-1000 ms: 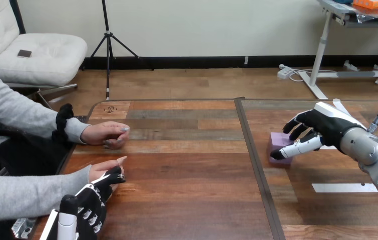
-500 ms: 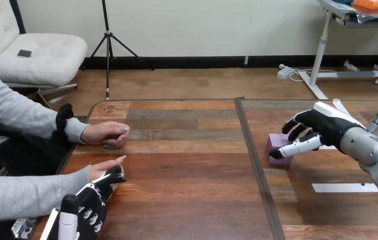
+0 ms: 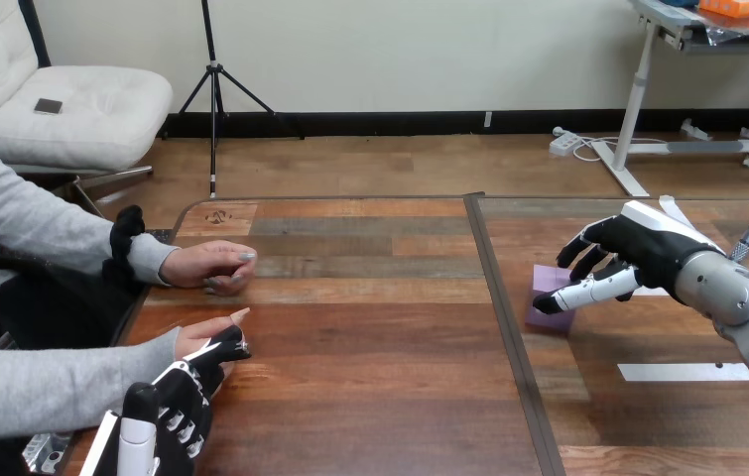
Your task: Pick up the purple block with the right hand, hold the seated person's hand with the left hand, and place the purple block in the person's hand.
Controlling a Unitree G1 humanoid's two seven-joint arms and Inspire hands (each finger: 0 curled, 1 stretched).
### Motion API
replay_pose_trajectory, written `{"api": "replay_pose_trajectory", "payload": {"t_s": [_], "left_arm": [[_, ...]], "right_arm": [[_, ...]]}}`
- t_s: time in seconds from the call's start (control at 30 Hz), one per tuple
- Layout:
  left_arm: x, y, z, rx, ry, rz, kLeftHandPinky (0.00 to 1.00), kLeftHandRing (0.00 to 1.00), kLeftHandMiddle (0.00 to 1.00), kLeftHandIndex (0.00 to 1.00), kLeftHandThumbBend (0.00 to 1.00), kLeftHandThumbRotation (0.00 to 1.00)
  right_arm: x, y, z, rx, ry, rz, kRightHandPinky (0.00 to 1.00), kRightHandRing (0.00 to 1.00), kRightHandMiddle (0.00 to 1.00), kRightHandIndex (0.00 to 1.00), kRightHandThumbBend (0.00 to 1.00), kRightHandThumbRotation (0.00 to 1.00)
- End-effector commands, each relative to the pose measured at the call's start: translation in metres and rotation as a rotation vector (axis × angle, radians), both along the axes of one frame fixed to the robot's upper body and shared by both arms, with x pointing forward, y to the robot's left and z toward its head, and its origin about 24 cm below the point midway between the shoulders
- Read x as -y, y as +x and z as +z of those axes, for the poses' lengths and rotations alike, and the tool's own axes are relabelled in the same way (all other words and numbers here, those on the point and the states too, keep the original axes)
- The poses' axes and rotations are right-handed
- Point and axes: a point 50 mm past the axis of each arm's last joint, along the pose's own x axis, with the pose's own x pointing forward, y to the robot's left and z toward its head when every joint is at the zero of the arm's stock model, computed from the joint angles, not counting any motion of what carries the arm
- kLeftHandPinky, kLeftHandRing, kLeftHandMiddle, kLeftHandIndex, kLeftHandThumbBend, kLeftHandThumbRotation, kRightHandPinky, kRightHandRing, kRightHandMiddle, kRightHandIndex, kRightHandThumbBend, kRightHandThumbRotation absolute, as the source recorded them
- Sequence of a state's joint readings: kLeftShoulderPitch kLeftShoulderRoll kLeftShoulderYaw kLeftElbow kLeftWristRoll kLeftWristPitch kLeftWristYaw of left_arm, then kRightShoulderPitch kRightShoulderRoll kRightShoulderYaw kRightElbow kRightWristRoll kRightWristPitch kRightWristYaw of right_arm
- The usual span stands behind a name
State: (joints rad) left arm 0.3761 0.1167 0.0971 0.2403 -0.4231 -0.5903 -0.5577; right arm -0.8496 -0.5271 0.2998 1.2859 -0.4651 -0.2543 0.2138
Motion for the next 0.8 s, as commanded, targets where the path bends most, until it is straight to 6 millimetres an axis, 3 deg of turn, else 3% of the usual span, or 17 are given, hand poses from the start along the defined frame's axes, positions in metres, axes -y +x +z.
{"api": "replay_pose_trajectory", "payload": {"t_s": [0.0,0.77], "left_arm": [[0.003,0.018,0.011,0.091,0.005,-0.006,1.0,0.99,0.9,0.69,0.83,1.0],[0.003,0.018,0.011,0.084,-0.008,-0.002,1.0,1.0,0.9,0.69,0.84,1.0]], "right_arm": [[-0.003,0.01,0.022,0.081,0.019,0.019,0.46,0.52,0.6,0.62,1.0,0.38],[-0.003,0.014,0.037,0.143,0.038,0.05,0.35,0.39,0.45,0.47,1.0,0.38]]}}
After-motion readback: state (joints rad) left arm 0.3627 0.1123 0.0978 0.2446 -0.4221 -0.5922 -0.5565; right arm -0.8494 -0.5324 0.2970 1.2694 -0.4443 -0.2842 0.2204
